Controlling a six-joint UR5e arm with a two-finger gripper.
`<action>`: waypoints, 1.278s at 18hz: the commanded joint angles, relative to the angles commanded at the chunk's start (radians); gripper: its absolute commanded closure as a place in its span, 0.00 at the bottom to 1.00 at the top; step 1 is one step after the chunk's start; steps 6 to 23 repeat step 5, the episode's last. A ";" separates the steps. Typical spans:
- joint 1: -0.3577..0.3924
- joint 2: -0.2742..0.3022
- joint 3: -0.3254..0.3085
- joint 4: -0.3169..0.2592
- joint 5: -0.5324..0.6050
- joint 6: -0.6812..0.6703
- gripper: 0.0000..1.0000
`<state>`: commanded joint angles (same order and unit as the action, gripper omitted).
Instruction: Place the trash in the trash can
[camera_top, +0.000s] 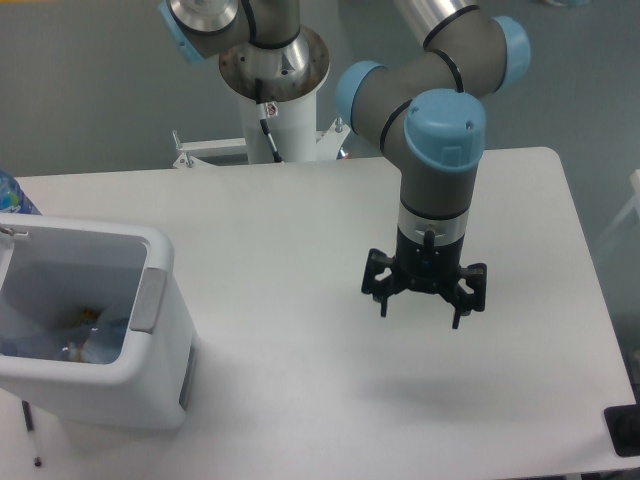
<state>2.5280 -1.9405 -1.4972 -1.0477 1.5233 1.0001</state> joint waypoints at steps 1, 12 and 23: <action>-0.003 0.000 -0.001 0.006 0.002 0.002 0.00; -0.009 -0.002 -0.009 0.003 0.032 0.002 0.00; -0.009 -0.002 -0.009 0.003 0.032 0.002 0.00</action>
